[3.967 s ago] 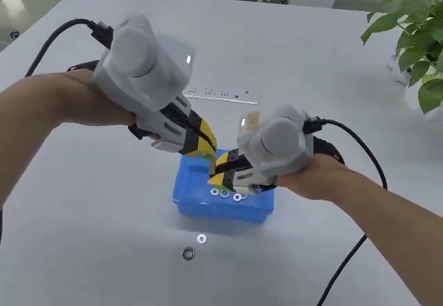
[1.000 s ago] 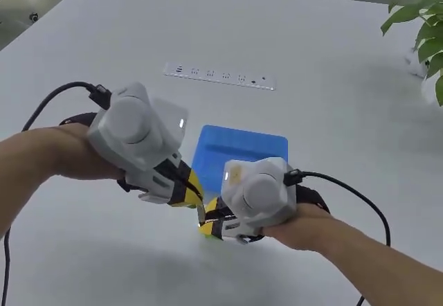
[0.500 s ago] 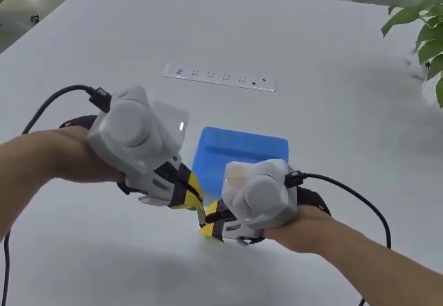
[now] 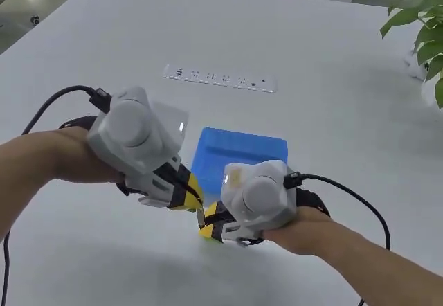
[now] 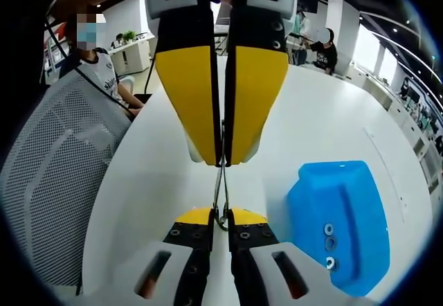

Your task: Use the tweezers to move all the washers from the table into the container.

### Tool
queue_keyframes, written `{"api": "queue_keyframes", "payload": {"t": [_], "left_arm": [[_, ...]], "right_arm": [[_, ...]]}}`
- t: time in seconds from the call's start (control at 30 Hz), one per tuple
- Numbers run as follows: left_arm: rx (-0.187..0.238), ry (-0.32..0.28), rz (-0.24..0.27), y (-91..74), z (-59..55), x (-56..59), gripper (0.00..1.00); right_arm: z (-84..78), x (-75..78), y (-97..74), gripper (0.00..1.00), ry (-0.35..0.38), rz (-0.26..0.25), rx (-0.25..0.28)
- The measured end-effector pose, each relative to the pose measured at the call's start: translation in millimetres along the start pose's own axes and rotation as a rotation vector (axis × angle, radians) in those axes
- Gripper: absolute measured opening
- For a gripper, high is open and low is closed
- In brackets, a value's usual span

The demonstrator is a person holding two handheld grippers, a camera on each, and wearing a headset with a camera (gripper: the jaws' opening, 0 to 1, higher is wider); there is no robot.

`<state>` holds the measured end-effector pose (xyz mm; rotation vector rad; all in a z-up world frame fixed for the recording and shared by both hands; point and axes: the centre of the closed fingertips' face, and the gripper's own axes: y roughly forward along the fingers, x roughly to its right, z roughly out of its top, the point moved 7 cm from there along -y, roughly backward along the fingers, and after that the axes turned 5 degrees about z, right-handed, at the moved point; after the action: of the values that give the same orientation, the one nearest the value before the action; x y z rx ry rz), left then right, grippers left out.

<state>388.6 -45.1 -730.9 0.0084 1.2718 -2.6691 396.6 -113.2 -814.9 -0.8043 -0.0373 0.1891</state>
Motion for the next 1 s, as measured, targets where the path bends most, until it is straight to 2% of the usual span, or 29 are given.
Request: {"api": "queue_keyframes", "payload": {"t": [0.6, 1.0], "left_arm": [[0.005, 0.004, 0.009, -15.4, 13.5, 1.6, 0.05], [0.011, 0.026, 0.018, -31.9, 31.0, -8.5, 0.05]], "right_arm": [[12.9, -1.5, -15.0, 0.09, -0.025, -0.016, -0.002], [27.0, 6.7, -35.1, 0.09, -0.047, -0.050, 0.010]]}}
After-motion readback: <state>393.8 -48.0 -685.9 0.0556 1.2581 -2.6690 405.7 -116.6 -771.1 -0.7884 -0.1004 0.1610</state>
